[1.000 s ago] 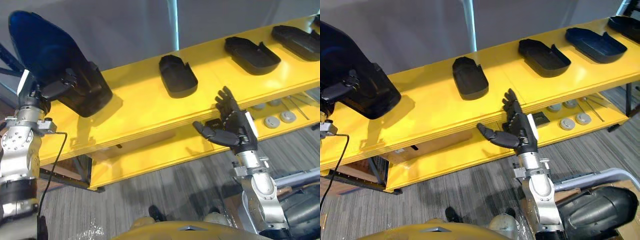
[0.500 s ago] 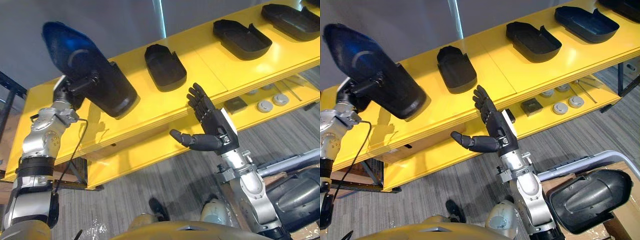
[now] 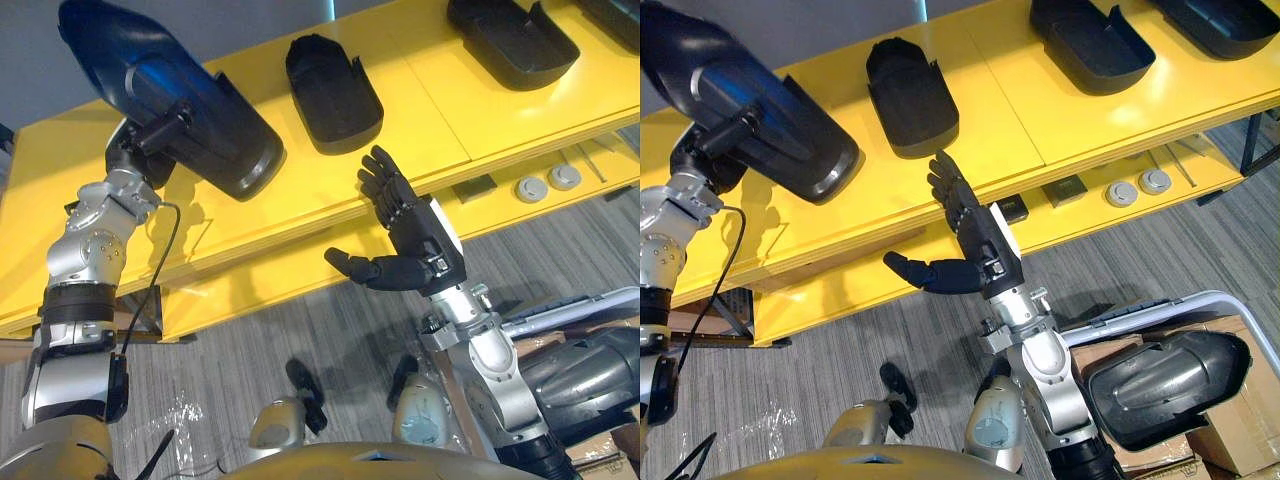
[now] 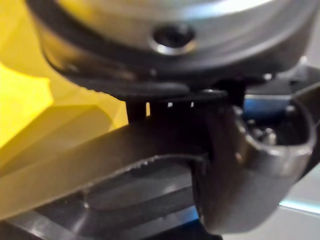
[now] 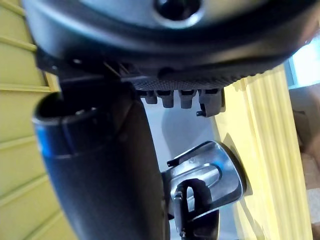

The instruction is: Walk over and take three plastic housings, then place them on the shelf

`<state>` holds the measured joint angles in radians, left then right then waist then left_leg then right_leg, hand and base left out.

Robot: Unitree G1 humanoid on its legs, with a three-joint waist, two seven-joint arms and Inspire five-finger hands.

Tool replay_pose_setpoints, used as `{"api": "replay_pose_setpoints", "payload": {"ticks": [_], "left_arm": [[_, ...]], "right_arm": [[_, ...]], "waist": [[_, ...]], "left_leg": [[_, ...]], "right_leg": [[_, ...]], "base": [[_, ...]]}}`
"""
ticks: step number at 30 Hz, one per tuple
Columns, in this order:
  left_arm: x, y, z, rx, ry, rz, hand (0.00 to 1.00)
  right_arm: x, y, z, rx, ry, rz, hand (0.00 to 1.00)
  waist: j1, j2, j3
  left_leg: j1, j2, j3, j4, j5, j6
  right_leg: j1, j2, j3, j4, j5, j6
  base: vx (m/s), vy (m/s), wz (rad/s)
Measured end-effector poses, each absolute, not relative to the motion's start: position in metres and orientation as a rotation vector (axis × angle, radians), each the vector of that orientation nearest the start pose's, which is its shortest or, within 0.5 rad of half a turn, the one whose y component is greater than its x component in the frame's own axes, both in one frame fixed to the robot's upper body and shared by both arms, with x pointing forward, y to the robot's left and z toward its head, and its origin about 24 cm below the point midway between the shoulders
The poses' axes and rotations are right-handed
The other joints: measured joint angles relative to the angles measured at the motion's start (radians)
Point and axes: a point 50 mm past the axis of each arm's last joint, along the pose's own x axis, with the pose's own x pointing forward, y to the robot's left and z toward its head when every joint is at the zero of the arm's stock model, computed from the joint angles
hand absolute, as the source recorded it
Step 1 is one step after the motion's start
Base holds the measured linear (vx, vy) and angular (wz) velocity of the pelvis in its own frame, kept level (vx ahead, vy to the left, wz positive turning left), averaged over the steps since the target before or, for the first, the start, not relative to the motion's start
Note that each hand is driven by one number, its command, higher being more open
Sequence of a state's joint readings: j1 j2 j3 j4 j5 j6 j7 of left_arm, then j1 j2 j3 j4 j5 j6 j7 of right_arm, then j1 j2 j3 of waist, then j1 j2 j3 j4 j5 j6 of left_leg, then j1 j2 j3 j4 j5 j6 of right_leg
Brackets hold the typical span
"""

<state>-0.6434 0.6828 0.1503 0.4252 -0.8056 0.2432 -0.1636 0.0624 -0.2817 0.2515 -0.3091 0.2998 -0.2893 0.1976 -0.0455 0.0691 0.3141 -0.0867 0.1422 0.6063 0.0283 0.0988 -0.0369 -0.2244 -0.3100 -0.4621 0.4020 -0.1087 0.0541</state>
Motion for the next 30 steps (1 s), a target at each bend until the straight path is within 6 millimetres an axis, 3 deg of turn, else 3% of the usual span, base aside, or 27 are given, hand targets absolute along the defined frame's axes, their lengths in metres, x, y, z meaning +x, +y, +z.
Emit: {"api": "replay_pose_setpoints", "payload": {"ticks": [6,9,10,14,20,30], "left_arm": [[0.36,0.266,0.252,-0.236,-0.298,-0.126,0.0],[0.362,0.258,0.267,-0.229,-0.329,-0.155,0.0],[0.363,0.256,0.269,-0.228,-0.324,-0.162,1.0],[0.364,0.251,0.268,-0.217,-0.3,-0.167,1.0],[0.367,0.253,0.253,-0.208,-0.214,-0.133,1.0],[0.361,0.285,0.242,-0.011,-0.097,-0.031,1.0]], "right_arm": [[0.22,-0.106,0.152,0.073,-0.626,0.567,1.0],[0.221,-0.099,0.165,0.083,-0.684,0.582,1.0],[0.222,-0.099,0.166,0.086,-0.683,0.58,1.0],[0.224,-0.099,0.165,0.092,-0.659,0.556,1.0],[0.224,-0.098,0.163,0.104,-0.639,0.535,1.0],[0.221,-0.099,0.155,0.112,-0.603,0.528,1.0]], "waist": [[0.019,-0.047,0.084],[0.025,-0.068,0.1],[0.027,-0.072,0.103],[0.046,-0.071,0.113],[0.068,-0.071,0.115],[0.052,-0.07,0.114]], "left_leg": [[-0.112,0.046,-0.038,0.117,-0.024,0.004],[-0.168,0.076,-0.052,0.194,-0.052,0.005],[-0.175,0.081,-0.055,0.212,-0.061,0.005],[-0.187,0.096,-0.057,0.236,-0.082,0.003],[-0.183,0.095,-0.059,0.232,-0.079,0.003],[-0.071,0.056,-0.04,0.123,-0.037,-0.008]], "right_leg": [[-0.061,0.0,-0.022,0.042,-0.009,-0.016],[-0.091,0.001,-0.023,0.065,-0.015,-0.025],[-0.091,0.003,-0.024,0.066,-0.015,-0.026],[-0.088,0.013,-0.022,0.064,-0.015,-0.026],[-0.086,0.013,-0.021,0.062,-0.015,-0.026],[-0.012,0.016,-0.01,0.027,-0.015,-0.025]], "base": [[-0.06,-0.034,0.13],[-0.04,-0.007,0.06],[-0.04,0.027,-0.01],[-0.01,0.005,-0.01],[0.02,0.007,0.01],[0.02,0.014,-0.04]]}}
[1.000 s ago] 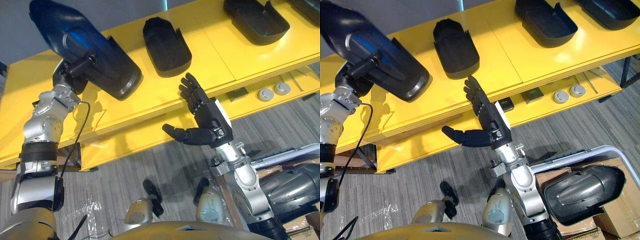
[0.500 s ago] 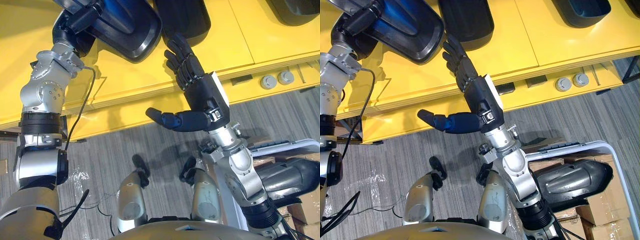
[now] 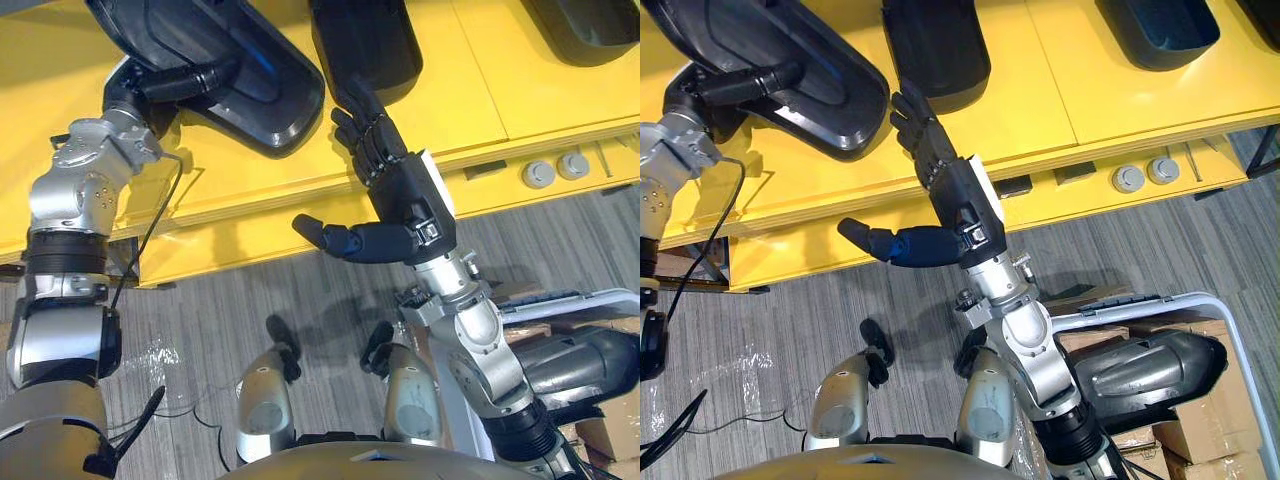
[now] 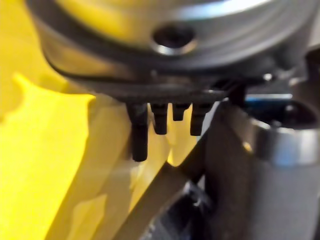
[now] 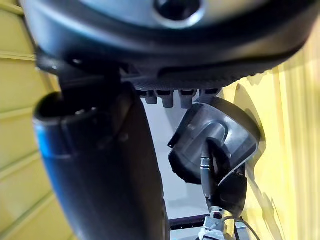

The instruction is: Walk over and take three plastic housings, then place them on the shelf

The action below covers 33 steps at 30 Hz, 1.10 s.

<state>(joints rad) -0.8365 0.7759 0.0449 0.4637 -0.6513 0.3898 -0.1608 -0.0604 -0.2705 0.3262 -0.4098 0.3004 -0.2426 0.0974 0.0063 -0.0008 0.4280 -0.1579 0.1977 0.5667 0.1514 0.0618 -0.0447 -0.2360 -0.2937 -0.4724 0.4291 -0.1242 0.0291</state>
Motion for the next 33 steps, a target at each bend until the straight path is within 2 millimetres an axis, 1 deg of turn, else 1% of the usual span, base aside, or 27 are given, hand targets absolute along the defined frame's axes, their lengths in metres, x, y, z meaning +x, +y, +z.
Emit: {"api": "replay_pose_setpoints", "payload": {"ticks": [1,5,7,9,11,13,16,19,23,28,32,33], "left_arm": [[0.358,0.293,0.238,0.005,-0.075,-0.011,1.0],[0.355,0.309,0.234,0.023,-0.02,0.046,1.0],[0.353,0.32,0.226,0.021,0.028,0.094,1.0],[0.349,0.339,0.215,0.039,0.1,0.189,1.0],[0.346,0.35,0.209,0.062,0.14,0.244,1.0],[0.337,0.368,0.209,0.129,0.183,0.334,1.0],[0.321,0.395,0.218,0.253,0.224,0.501,1.0],[0.315,0.406,0.215,0.3,0.265,0.582,1.0],[0.313,0.409,0.207,0.266,0.312,0.59,1.0],[0.312,0.408,0.19,0.125,0.342,0.55,1.0],[0.315,0.398,0.163,-0.068,0.346,0.505,1.0],[0.315,0.396,0.159,-0.105,0.324,0.524,1.0]], "right_arm": [[0.22,-0.099,0.152,0.115,-0.588,0.527,1.0],[0.217,-0.098,0.146,0.122,-0.559,0.532,1.0],[0.216,-0.096,0.142,0.124,-0.531,0.537,1.0],[0.213,-0.092,0.135,0.133,-0.494,0.556,1.0],[0.21,-0.091,0.13,0.139,-0.464,0.558,1.0],[0.207,-0.089,0.123,0.147,-0.429,0.561,1.0],[0.203,-0.087,0.113,0.156,-0.371,0.567,1.0],[0.2,-0.085,0.102,0.161,-0.318,0.568,1.0],[0.2,-0.083,0.097,0.16,-0.29,0.577,1.0],[0.2,-0.084,0.096,0.158,-0.281,0.575,1.0],[0.201,-0.086,0.098,0.155,-0.292,0.563,1.0],[0.202,-0.086,0.099,0.156,-0.295,0.562,1.0]], "waist": [[-0.01,0.001,-0.001],[-0.02,0.012,-0.011],[-0.023,0.021,-0.028],[-0.037,0.036,-0.053],[-0.039,0.046,-0.077],[-0.045,0.055,-0.091],[-0.057,0.058,-0.116],[-0.061,0.067,-0.137],[-0.062,0.069,-0.138],[-0.067,0.069,-0.138],[-0.068,0.069,-0.138],[-0.069,0.069,-0.138]], "left_leg": [[0.018,-0.006,0.002,-0.019,0.009,0.0],[0.048,-0.018,0.006,-0.054,0.024,-0.001],[0.062,-0.021,0.007,-0.069,0.03,-0.003],[0.083,-0.025,0.006,-0.09,0.039,-0.004],[0.093,-0.03,0.007,-0.104,0.044,-0.005],[0.109,-0.033,0.011,-0.11,0.045,-0.004],[0.115,-0.037,0.013,-0.123,0.052,-0.002],[0.116,-0.039,0.014,-0.123,0.052,-0.002],[0.114,-0.041,0.021,-0.124,0.055,0.002],[0.112,-0.045,0.028,-0.124,0.056,0.004],[0.11,-0.045,0.028,-0.125,0.056,0.004],[0.11,-0.045,0.028,-0.125,0.056,0.004]], "right_leg": [[0.013,0.001,-0.001,-0.006,0.001,0.001],[0.027,0.001,-0.002,-0.013,0.002,0.002],[0.034,0.001,-0.005,-0.014,0.0,0.001],[0.053,0.003,-0.014,-0.021,-0.001,0.0],[0.058,0.003,-0.014,-0.025,-0.001,0.001],[0.07,0.002,-0.013,-0.028,-0.003,0.002],[0.07,0.0,-0.011,-0.03,-0.005,0.005],[0.07,-0.001,-0.007,-0.03,-0.004,0.007],[0.062,-0.001,0.004,-0.028,-0.002,0.009],[0.05,-0.001,0.014,-0.022,0.001,0.013],[0.046,-0.001,0.015,-0.019,0.001,0.013],[0.045,-0.001,0.015,-0.018,0.001,0.013]], "base": [[0.0,0.0,0.0],[0.0,0.0,0.0],[0.02,-0.004,0.01],[0.02,-0.005,0.01],[0.0,0.0,0.0],[-0.01,0.011,-0.02],[-0.04,0.013,-0.01],[-0.01,0.004,0.01],[-0.04,0.016,-0.05],[-0.02,0.006,-0.03],[0.0,0.0,0.0],[0.0,0.0,0.0]]}}
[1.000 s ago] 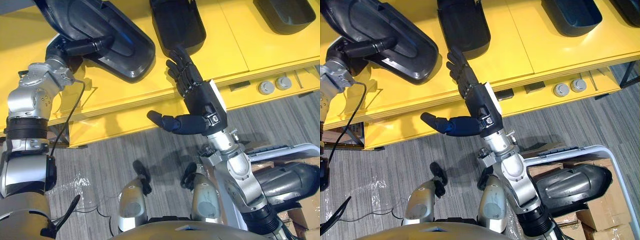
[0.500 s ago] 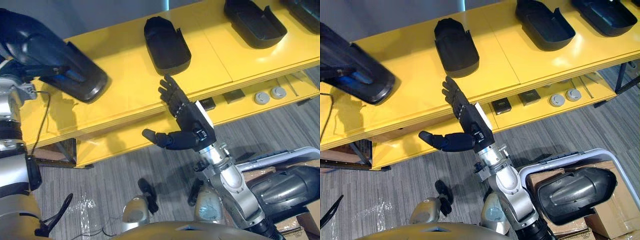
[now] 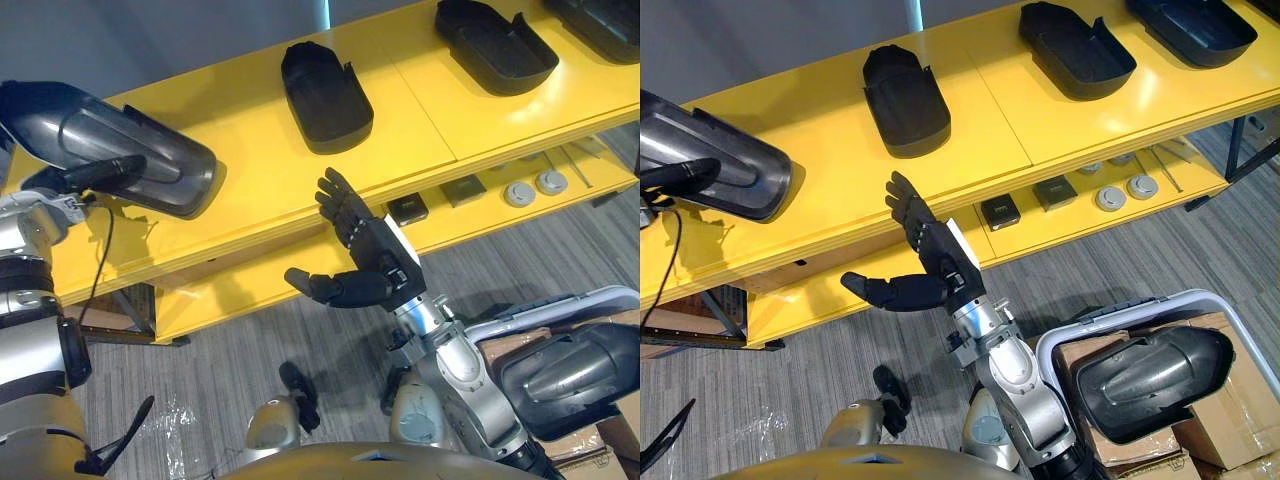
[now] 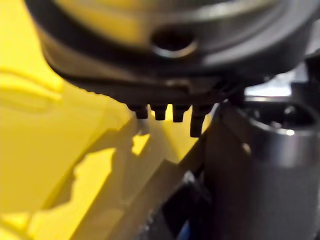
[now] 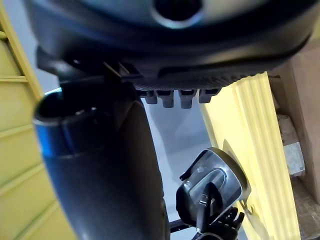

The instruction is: Walk over and take three plastic housings, then place them on the shelf

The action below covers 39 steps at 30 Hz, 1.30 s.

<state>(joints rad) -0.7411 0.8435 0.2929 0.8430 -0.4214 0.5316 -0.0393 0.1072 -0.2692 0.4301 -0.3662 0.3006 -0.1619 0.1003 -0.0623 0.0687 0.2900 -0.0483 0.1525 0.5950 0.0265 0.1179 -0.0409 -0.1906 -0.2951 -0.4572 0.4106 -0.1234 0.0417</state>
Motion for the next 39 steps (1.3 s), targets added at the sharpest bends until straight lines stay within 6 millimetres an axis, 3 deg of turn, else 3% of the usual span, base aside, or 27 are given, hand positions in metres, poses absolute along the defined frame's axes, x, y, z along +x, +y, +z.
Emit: {"api": "replay_pose_setpoints", "payload": {"ticks": [9,13,18,22,32,39], "left_arm": [[0.313,0.393,0.144,-0.415,0.183,0.694,1.0],[0.311,0.394,0.144,-0.586,0.106,0.78,1.0],[0.308,0.397,0.146,-0.597,0.086,0.868,1.0],[0.307,0.399,0.148,-0.43,0.118,0.925,1.0],[0.32,0.394,0.18,0.018,0.179,0.991,1.0],[0.337,0.38,0.225,0.316,0.121,0.883,1.0]], "right_arm": [[0.205,-0.092,0.102,0.15,-0.309,0.537,1.0],[0.207,-0.096,0.103,0.149,-0.319,0.515,1.0],[0.209,-0.098,0.105,0.144,-0.329,0.506,1.0],[0.211,-0.097,0.11,0.14,-0.35,0.513,1.0],[0.21,-0.09,0.109,0.147,-0.347,0.542,1.0],[0.209,-0.081,0.098,0.175,-0.296,0.564,1.0]], "waist": [[-0.002,0.0,0.005],[0.0,-0.014,0.017],[0.005,-0.029,0.03],[0.002,-0.033,0.033],[-0.012,-0.045,0.064],[-0.029,-0.044,0.064]], "left_leg": [[-0.018,0.0,-0.002,0.003,0.004,0.004],[-0.025,0.0,-0.007,0.004,0.005,0.006],[-0.037,-0.002,-0.019,0.007,0.009,0.01],[-0.038,-0.002,-0.021,0.007,0.008,0.01],[-0.033,0.003,-0.014,0.007,0.007,0.008],[-0.003,0.003,0.02,0.0,0.0,0.004]], "right_leg": [[-0.021,0.0,0.001,0.006,-0.003,0.002],[-0.025,0.0,0.0,0.006,-0.004,0.005],[-0.032,-0.001,-0.001,0.005,0.003,0.004],[-0.032,0.0,-0.001,0.004,0.003,0.004],[-0.027,0.01,0.004,-0.01,0.01,0.002],[-0.016,0.019,0.028,-0.017,0.021,-0.002]], "base": [[0.0,0.0,0.0],[-0.01,0.004,0.02],[0.0,0.004,0.04],[0.0,0.0,0.0],[0.0,0.003,-0.01],[0.02,0.016,-0.11]]}}
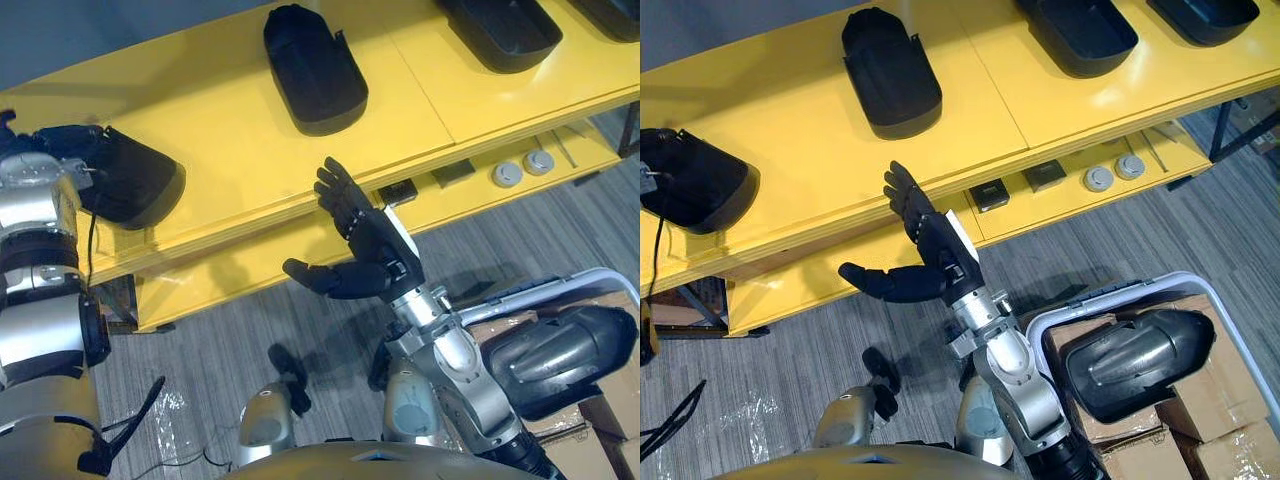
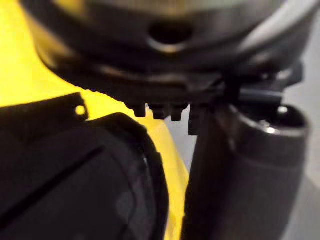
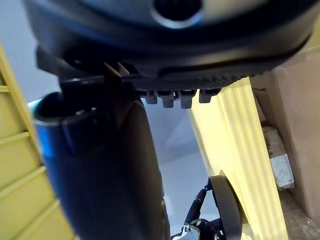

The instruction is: Walk over and take three plastic housings, then place them on the shelf

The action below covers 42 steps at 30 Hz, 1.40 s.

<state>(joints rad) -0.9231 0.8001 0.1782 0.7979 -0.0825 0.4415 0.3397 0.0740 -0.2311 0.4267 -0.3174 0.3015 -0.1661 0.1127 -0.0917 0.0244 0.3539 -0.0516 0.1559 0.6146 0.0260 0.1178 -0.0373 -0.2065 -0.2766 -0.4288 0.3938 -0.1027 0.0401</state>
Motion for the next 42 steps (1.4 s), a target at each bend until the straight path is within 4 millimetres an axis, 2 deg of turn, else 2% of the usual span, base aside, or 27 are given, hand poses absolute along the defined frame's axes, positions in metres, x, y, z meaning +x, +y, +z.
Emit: {"api": "replay_pose_setpoints", "payload": {"ticks": [2,6,12,14,17,20,22,23,25,27,28,31,32,34,36,38,40,42], "left_arm": [[0.341,0.374,0.232,0.346,0.099,0.854,1.0],[0.345,0.368,0.232,0.367,0.098,0.828,1.0],[0.35,0.359,0.232,0.275,0.015,0.835,1.0],[0.349,0.358,0.24,0.263,-0.06,0.882,1.0],[0.347,0.353,0.264,0.181,-0.231,0.932,1.0],[0.341,0.343,0.286,0.161,-0.41,0.924,1.0],[0.325,0.338,0.289,0.151,-0.555,0.876,1.0],[0.31,0.336,0.282,0.168,-0.62,0.834,1.0],[0.294,0.326,0.266,0.145,-0.667,0.774,1.0],[0.266,0.312,0.222,0.093,-0.645,0.709,1.0],[0.259,0.309,0.211,0.077,-0.626,0.702,1.0],[0.216,0.301,0.149,0.022,-0.455,0.708,1.0],[0.209,0.3,0.14,0.015,-0.424,0.71,1.0],[0.182,0.298,0.112,0.008,-0.307,0.717,1.0],[0.165,0.297,0.096,0.016,-0.226,0.691,1.0],[0.155,0.292,0.088,0.015,-0.185,0.655,1.0],[0.149,0.286,0.084,0.017,-0.159,0.593,1.0],[0.147,0.282,0.082,0.006,-0.15,0.531,1.0]], "right_arm": [[0.206,-0.082,0.094,0.178,-0.281,0.563,1.0],[0.202,-0.079,0.09,0.186,-0.26,0.574,1.0],[0.201,-0.08,0.089,0.192,-0.277,0.569,1.0],[0.2,-0.081,0.089,0.195,-0.29,0.569,1.0],[0.197,-0.085,0.085,0.2,-0.295,0.551,1.0],[0.197,-0.089,0.089,0.195,-0.341,0.543,1.0],[0.201,-0.092,0.096,0.169,-0.389,0.534,1.0],[0.205,-0.093,0.1,0.128,-0.419,0.53,1.0],[0.208,-0.098,0.105,0.09,-0.454,0.513,1.0],[0.217,-0.109,0.115,0.015,-0.503,0.485,1.0],[0.22,-0.112,0.119,-0.008,-0.52,0.478,1.0],[0.236,-0.124,0.142,-0.127,-0.616,0.484,1.0],[0.239,-0.127,0.147,-0.149,-0.634,0.484,1.0],[0.254,-0.131,0.163,-0.214,-0.685,0.487,1.0],[0.267,-0.127,0.176,-0.321,-0.727,0.5,1.0],[0.278,-0.117,0.185,-0.436,-0.75,0.539,1.0],[0.289,-0.107,0.189,-0.562,-0.746,0.596,1.0],[0.3,-0.103,0.181,-0.654,-0.687,0.633,1.0]], "waist": [[-0.001,0.0,0.0],[-0.014,0.0,0.0],[-0.018,0.001,0.0],[-0.018,0.001,0.0],[-0.015,0.001,0.0],[0.006,0.005,-0.002],[0.012,0.018,-0.01],[0.018,0.025,-0.017],[0.039,0.038,-0.034],[0.078,0.057,-0.075],[0.089,0.058,-0.077],[0.144,0.047,-0.118],[0.155,0.044,-0.12],[0.206,0.027,-0.135],[0.245,0.022,-0.145],[0.265,0.02,-0.147],[0.289,0.02,-0.151],[0.307,0.018,-0.153]], "left_leg": [[0.007,0.002,0.012,0.0,-0.003,-0.002],[0.007,0.006,0.016,0.0,-0.004,-0.003],[0.007,0.009,0.015,0.0,-0.004,-0.003],[0.007,0.009,0.012,0.0,-0.004,-0.003],[0.015,0.009,-0.003,-0.001,-0.004,-0.003],[0.046,0.008,-0.015,-0.018,-0.003,-0.004],[0.063,0.006,-0.03,-0.04,0.003,-0.009],[0.074,0.005,-0.036,-0.05,0.004,-0.01],[0.079,0.003,-0.051,-0.055,0.004,-0.011],[0.088,-0.003,-0.085,-0.067,0.004,-0.011],[0.097,-0.004,-0.095,-0.068,0.004,-0.012],[0.106,-0.005,-0.161,-0.067,-0.001,-0.017],[0.11,-0.005,-0.17,-0.066,-0.001,-0.017],[0.111,-0.008,-0.215,-0.063,-0.002,-0.018],[0.109,-0.012,-0.248,-0.063,-0.002,-0.019],[0.102,-0.018,-0.274,-0.063,0.001,-0.015],[0.091,-0.025,-0.296,-0.066,0.008,-0.006],[0.09,-0.03,-0.312,-0.066,0.012,0.0]], "right_leg": [[0.0,0.003,0.01,-0.002,0.0,0.0],[0.0,0.01,0.013,-0.008,0.002,0.0],[0.0,0.016,0.013,-0.011,0.003,-0.002],[0.0,0.016,0.012,-0.012,0.003,-0.002],[0.026,0.017,-0.005,-0.022,0.003,-0.002],[0.069,0.024,-0.018,-0.048,0.006,0.003],[0.104,0.033,-0.039,-0.082,0.015,0.011],[0.126,0.038,-0.051,-0.101,0.02,0.014],[0.15,0.04,-0.072,-0.121,0.024,0.019],[0.195,0.043,-0.115,-0.157,0.03,0.028],[0.214,0.045,-0.123,-0.167,0.031,0.03],[0.3,0.058,-0.201,-0.224,0.037,0.04],[0.313,0.06,-0.212,-0.231,0.038,0.041],[0.363,0.07,-0.26,-0.264,0.042,0.048],[0.391,0.074,-0.296,-0.278,0.043,0.051],[0.405,0.075,-0.321,-0.284,0.043,0.052],[0.41,0.075,-0.342,-0.29,0.043,0.052],[0.422,0.072,-0.358,-0.291,0.044,0.053]], "base": [[0.0,0.01,-0.14],[0.0,0.003,-0.04],[0.0,0.0,0.0],[0.01,0.003,0.02],[0.01,0.006,0.11],[0.01,0.016,0.07],[0.03,0.029,0.19],[0.05,0.03,0.19],[0.08,0.025,0.28],[0.12,0.029,0.44],[0.1,0.016,0.49],[0.08,-0.004,0.57],[0.04,-0.006,0.56],[-0.01,-0.003,0.58],[-0.03,0.004,0.5],[-0.06,0.024,0.39],[-0.06,0.035,0.35],[-0.05,0.05,0.3]]}}
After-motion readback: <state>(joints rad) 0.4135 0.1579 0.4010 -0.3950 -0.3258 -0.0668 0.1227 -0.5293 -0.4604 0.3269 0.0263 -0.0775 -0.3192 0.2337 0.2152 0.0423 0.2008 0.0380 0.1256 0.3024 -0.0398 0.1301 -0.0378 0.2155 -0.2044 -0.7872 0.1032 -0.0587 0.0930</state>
